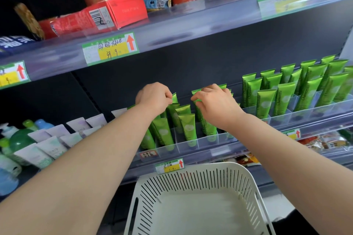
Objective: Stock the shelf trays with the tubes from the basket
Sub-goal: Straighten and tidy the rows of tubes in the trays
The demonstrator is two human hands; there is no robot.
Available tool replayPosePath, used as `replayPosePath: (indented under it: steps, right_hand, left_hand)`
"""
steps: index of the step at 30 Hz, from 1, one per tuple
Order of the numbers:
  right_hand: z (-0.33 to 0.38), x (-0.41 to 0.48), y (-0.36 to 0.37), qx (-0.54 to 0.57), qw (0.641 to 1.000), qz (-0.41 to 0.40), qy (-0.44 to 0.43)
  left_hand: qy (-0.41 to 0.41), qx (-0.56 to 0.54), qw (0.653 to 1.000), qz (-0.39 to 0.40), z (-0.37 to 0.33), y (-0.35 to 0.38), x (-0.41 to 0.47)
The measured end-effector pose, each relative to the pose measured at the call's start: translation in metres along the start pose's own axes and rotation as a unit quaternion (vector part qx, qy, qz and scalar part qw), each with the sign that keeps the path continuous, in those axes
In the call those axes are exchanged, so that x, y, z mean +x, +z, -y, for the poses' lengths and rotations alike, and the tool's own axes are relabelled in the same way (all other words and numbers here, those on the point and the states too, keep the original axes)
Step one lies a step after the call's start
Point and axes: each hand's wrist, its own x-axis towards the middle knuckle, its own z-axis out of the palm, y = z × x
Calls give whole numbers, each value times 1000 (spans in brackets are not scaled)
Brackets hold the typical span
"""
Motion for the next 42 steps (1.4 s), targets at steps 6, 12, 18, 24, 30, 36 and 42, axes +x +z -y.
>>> replayPosePath:
  steps: [6, 12, 18, 24, 30, 36, 42]
  right_hand:
    - [-6, -3, 9, 2, 1000, 12, 7]
    - [-10, -3, 11, 12, 1000, 5, 16]
    - [-6, 3, 9, 21, 1000, 3, 12]
    - [-2, 13, 12, 28, 1000, -1, 15]
    - [-5, 17, 14, 27, 999, -2, 18]
    - [-13, 17, 16, 20, 1000, 1, 21]
    - [-10, 19, 18, 20, 1000, 5, 16]
  left_hand:
    - [8, 58, 998, 16, -7, 16, 9]
    - [35, 7, 999, -13, -16, 24, 11]
    - [37, -152, 988, -6, -3, 26, 16]
    - [8, -135, 990, -43, 10, 24, 34]
    - [15, -43, 999, 1, 1, 31, 39]
    - [39, -134, 989, -44, -6, 42, 42]
    - [46, -169, 984, -28, -3, 45, 42]
